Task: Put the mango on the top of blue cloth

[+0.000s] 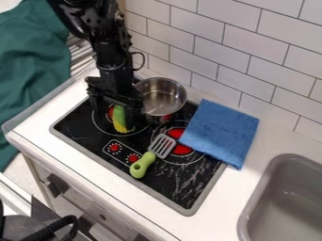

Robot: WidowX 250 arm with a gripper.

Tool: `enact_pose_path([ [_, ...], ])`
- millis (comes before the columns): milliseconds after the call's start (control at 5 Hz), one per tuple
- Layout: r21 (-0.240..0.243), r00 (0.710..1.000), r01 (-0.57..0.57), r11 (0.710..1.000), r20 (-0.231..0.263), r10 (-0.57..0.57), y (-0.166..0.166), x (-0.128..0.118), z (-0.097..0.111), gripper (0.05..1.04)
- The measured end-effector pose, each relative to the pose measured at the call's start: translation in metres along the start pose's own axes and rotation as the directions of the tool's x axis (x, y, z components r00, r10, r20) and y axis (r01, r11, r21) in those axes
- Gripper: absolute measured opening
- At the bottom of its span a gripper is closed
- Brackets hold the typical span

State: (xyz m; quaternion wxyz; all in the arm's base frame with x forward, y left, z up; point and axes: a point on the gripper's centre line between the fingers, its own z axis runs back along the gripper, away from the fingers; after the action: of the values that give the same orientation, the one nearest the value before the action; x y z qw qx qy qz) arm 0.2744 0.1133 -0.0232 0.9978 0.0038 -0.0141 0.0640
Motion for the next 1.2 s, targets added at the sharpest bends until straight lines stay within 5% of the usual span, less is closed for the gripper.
enact_pose_path([
  [400,-0.012,1.0,-0.001,1.0,-0.008,0.001,-0.001,0.005,-0.006,0.945],
  [600,-0.013,1.0,-0.001,1.0,0.012,0.001,-0.001,0.0,-0.006,0.707],
  [800,-0.014,1.0,-0.024,1.0,0.018,0.025,0.0,-0.008,0.001,0.702],
  [1000,0.019,0.995,-0.017,1.0,0.096,0.015,-0.004,-0.003,0.037,0.702],
  [1200,0.002,0.989,0.089,0.996,0.12,-0.088,-0.036,0.005,0.063,0.702],
])
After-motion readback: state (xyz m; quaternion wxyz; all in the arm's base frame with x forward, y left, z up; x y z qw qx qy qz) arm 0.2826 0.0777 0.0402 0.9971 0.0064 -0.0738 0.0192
